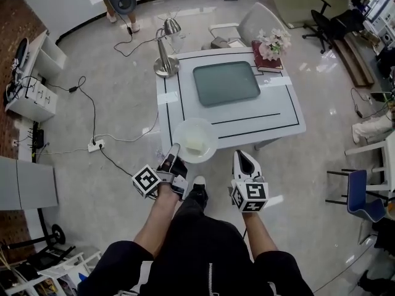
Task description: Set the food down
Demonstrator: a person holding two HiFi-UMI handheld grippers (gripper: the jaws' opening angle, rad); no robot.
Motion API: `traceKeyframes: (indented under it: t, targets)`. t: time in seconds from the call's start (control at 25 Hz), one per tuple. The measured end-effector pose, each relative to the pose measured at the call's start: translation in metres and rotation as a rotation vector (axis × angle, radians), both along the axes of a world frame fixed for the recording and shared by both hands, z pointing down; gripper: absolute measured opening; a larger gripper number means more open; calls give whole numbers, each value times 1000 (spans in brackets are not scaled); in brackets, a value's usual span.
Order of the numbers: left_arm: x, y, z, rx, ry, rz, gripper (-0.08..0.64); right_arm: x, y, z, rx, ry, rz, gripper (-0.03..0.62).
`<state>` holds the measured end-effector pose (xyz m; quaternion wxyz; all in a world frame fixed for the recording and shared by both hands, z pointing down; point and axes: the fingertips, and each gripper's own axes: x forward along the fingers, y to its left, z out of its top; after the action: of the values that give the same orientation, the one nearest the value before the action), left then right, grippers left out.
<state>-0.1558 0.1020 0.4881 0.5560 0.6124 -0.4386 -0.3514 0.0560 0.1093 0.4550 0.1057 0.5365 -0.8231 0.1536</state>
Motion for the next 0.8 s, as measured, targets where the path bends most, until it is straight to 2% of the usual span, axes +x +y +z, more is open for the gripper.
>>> traceKeyframes:
  t: [0.2,0.48,0.8]
  targets:
    - [-7,-75,0,-20,9,32,13,-20,-77,-5,-1,8,8,9]
    - [-10,-139,3,-28,21,43,12,-25,-132,-5,-2,18,22,9]
    - [-7,-195,17,-47,37,-21,13,-9,-188,10,-26,22,-12,9]
